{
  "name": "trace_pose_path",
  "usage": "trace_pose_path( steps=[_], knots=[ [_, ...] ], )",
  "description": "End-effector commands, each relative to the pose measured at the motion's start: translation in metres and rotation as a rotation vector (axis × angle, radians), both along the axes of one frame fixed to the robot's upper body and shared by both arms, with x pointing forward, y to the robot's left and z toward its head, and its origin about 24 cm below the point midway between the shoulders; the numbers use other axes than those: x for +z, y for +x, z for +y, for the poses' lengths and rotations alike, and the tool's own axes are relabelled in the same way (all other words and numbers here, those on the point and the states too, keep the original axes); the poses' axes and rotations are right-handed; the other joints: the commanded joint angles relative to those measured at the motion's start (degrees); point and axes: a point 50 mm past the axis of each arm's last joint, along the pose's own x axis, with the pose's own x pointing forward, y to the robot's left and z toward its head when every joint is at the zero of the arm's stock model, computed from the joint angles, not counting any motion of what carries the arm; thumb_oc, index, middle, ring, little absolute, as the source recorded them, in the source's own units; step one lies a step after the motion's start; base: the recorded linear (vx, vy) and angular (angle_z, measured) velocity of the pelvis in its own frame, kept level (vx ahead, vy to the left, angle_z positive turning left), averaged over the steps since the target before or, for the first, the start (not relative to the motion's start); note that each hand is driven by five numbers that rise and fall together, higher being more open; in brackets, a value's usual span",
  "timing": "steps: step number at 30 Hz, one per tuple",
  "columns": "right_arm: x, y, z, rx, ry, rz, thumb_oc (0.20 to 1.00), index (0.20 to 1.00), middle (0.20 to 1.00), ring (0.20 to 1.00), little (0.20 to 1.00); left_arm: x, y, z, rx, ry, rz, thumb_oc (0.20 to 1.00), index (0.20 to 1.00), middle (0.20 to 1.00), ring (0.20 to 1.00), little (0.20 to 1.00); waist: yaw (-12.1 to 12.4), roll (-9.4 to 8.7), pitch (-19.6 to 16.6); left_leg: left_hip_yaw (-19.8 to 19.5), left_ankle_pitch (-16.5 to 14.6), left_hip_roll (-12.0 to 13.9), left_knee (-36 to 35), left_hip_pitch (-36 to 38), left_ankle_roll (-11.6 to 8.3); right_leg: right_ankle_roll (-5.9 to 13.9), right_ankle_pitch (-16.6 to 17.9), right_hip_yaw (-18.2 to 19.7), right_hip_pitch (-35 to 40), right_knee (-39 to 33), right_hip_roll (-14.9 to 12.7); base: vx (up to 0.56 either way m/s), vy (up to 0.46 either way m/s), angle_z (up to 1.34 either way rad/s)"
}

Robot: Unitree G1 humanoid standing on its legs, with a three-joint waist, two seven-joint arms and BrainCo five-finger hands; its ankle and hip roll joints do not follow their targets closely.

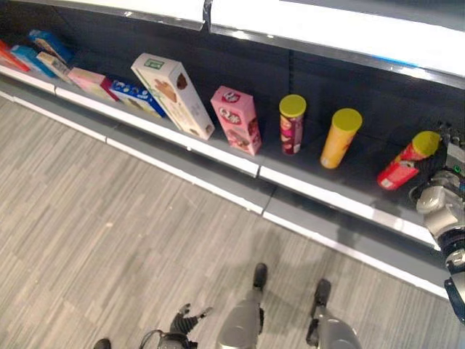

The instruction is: Put the goods on the table back onto the shelves and tidy them up.

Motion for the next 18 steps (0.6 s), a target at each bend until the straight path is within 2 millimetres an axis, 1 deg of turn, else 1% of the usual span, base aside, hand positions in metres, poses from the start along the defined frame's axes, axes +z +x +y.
trace_pose_path(
  steps=[1,3,5,6,7,8,9,11,12,13,15,16,17,18],
  knots=[
    [0.031,-0.008,0.004,0.038,-0.099,-0.166,1.000,1.000,1.000,1.000,1.000,0.001,0.001,0.013,-0.018,0.065,0.028,1.000,1.000,1.000,1.000,1.000,0.0,-2.06,-2.4,2.9,-6.1,1.1,1.0,1.7,-1.07,2.83,-10.8,2.0,-0.4,7.1,-2.6,0.00,0.000,0.00],
    [0.030,-0.009,0.003,0.036,-0.098,-0.165,1.000,1.000,1.000,1.000,1.000,0.001,0.000,0.013,-0.020,0.066,0.029,1.000,1.000,1.000,1.000,1.000,0.1,-2.10,-2.4,3.0,-6.1,1.1,1.0,1.7,-1.07,2.82,-10.8,2.0,-0.3,7.0,-2.6,0.00,0.000,0.00],
    [0.047,-0.017,0.007,0.062,-0.137,-0.257,1.000,1.000,1.000,1.000,1.000,0.001,-0.002,0.016,-0.009,0.075,0.040,1.000,1.000,1.000,1.000,1.000,-0.7,-2.60,-2.7,3.4,-6.5,1.4,1.0,2.2,-1.11,2.78,-10.9,2.2,0.0,6.8,-2.4,0.01,-0.035,-0.02],
    [0.062,-0.034,0.014,0.117,-0.176,-0.358,1.000,1.000,1.000,1.000,1.000,0.000,-0.009,0.021,0.019,0.085,0.063,1.000,1.000,1.000,1.000,1.000,-1.8,-3.77,-3.2,4.2,-7.0,2.2,1.3,3.0,-1.25,2.61,-10.8,3.0,0.6,6.1,-1.8,0.01,-0.065,-0.05],
    [0.061,-0.036,0.013,0.114,-0.174,-0.354,1.000,1.000,1.000,1.000,1.000,0.000,-0.009,0.022,0.015,0.088,0.065,1.000,1.000,1.000,1.000,1.000,-1.5,-3.88,-3.2,4.3,-7.1,2.3,1.3,3.1,-1.27,2.59,-10.8,3.0,0.8,6.0,-1.7,0.01,-0.084,-0.07],
    [0.060,-0.041,0.016,0.157,-0.162,-0.349,1.000,1.000,1.000,1.000,1.000,0.000,-0.013,0.026,0.031,0.094,0.078,1.000,1.000,1.000,1.000,1.000,-2.0,-4.59,-3.5,4.6,-7.3,2.7,1.4,3.4,-1.40,2.51,-10.8,3.4,0.8,5.7,-1.4,0.00,-0.056,-0.10],
    [0.055,-0.045,0.022,0.212,-0.123,-0.329,1.000,1.000,1.000,1.000,1.000,0.000,-0.016,0.030,0.050,0.101,0.086,1.000,1.000,1.000,1.000,1.000,-2.2,-5.32,-3.6,4.8,-7.5,3.1,1.7,3.6,-1.42,2.35,-10.7,3.9,0.9,5.5,-1.0,0.00,-0.056,-0.20],
    [0.055,-0.046,0.022,0.211,-0.120,-0.327,1.000,1.000,1.000,1.000,1.000,0.000,-0.016,0.031,0.048,0.104,0.088,1.000,1.000,1.000,1.000,1.000,-1.9,-5.43,-3.6,4.9,-7.6,3.1,1.7,3.7,-1.43,2.33,-10.7,4.0,0.9,5.5,-0.9,-0.01,-0.025,-0.34],
    [0.050,-0.049,0.029,0.280,-0.056,-0.316,1.000,1.000,1.000,1.000,1.000,0.000,-0.018,0.034,0.064,0.107,0.092,1.000,1.000,1.000,1.000,1.000,-2.3,-6.04,-3.4,4.6,-7.5,3.4,2.2,3.5,-1.54,2.18,-10.7,4.5,0.9,5.3,-0.6,-0.17,-0.105,-0.43],
    [0.006,-0.064,0.050,0.541,0.303,-0.133,1.000,1.000,1.000,1.000,1.000,0.001,-0.024,0.044,0.097,0.097,0.117,1.000,1.000,1.000,1.000,1.000,-3.1,-9.67,-2.3,0.0,-11.5,1.5,10.0,1.3,-1.52,1.64,-10.0,7.2,0.2,5.7,0.2,-0.17,-0.103,-0.30],
    [0.006,-0.065,0.049,0.541,0.305,-0.132,1.000,1.000,1.000,1.000,1.000,0.001,-0.024,0.045,0.095,0.098,0.117,1.000,1.000,1.000,1.000,1.000,-3.1,-9.68,-2.4,-0.1,-11.7,1.4,10.5,1.0,-1.48,1.68,-10.0,7.1,0.1,5.7,0.2,-0.09,-0.019,-0.34],
    [-0.008,-0.066,0.055,0.595,0.412,-0.073,1.000,1.000,1.000,1.000,1.000,0.001,-0.028,0.047,0.109,0.094,0.128,1.000,1.000,1.000,1.000,1.000,-3.2,-10.43,-2.0,-2.7,-14.5,-0.8,13.2,1.4,-0.75,1.67,-9.6,8.8,-0.3,6.3,0.3,-0.10,0.170,-0.48],
    [-0.039,-0.070,0.062,0.652,0.627,0.035,1.000,1.000,1.000,1.000,1.000,-0.001,-0.028,0.046,0.119,0.068,0.134,1.000,1.000,1.000,1.000,1.000,-3.7,-11.35,-2.0,-7.3,-16.9,-5.4,15.1,2.5,0.72,1.93,-8.6,12.8,-1.4,6.8,0.8,-0.12,0.230,-0.63],
    [-0.046,-0.074,0.063,0.669,0.699,0.053,1.000,1.000,1.000,1.000,1.000,-0.002,-0.028,0.044,0.126,0.049,0.135,1.000,1.000,1.000,1.000,1.000,-4.4,-11.45,-2.5,-8.0,-17.0,-6.7,14.9,2.5,1.36,2.01,-8.1,13.9,-2.2,7.3,1.0,-0.10,0.280,-0.89]
  ],
)
